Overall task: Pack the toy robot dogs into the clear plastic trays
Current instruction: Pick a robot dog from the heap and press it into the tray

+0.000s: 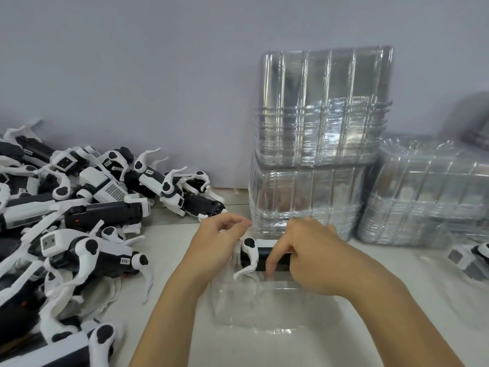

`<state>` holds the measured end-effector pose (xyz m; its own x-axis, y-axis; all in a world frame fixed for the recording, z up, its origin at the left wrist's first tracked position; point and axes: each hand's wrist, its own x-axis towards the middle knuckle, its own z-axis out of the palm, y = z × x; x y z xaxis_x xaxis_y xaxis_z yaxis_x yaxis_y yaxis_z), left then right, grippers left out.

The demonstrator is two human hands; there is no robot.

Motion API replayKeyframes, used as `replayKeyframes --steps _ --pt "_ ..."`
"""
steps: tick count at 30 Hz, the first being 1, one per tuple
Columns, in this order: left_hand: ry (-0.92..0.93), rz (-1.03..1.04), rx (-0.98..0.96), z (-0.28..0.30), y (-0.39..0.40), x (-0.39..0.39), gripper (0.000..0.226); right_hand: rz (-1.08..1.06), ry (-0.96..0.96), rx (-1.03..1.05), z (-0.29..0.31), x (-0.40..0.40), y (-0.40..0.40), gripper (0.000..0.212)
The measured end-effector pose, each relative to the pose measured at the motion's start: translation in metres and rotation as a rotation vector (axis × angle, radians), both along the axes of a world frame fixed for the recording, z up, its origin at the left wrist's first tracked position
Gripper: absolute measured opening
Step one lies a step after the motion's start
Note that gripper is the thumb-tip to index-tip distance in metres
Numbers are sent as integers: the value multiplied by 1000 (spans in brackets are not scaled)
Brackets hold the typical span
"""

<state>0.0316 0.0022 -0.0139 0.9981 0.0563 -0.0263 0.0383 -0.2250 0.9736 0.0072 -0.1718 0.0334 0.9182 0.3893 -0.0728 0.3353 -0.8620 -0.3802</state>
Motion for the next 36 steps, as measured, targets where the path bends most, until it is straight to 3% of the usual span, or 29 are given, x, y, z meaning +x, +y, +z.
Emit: replayKeyframes --steps 6,9,12,15,18,21,23,29,36 --pt "-2 4 15 2 0 -1 18 12 -15 20 -3 2 -2 62" --pt "-17 -17 72 3 1 -1 15 -10 41 124 -2 2 -10 63" --pt "-65 -84 249 6 1 0 11 -38 45 230 1 4 -23 52" --pt "-163 -70 514 13 -3 -2 7 -48 -7 197 -1 8 -36 39" --pt "-151 -61 702 23 -14 -8 36 -89 1 232 -4 11 -43 27" --pt "61 -132 984 24 -34 -15 79 -114 -4 256 -6 12 -44 26" --pt "131 -113 1096 20 -44 -18 93 -117 2 251 -6 11 -43 25" --pt "254 -105 1076 20 -47 -15 116 -128 13 240 -6 12 -43 24" --pt "241 -118 1062 20 -46 -13 96 -147 21 281 -8 14 -45 22"
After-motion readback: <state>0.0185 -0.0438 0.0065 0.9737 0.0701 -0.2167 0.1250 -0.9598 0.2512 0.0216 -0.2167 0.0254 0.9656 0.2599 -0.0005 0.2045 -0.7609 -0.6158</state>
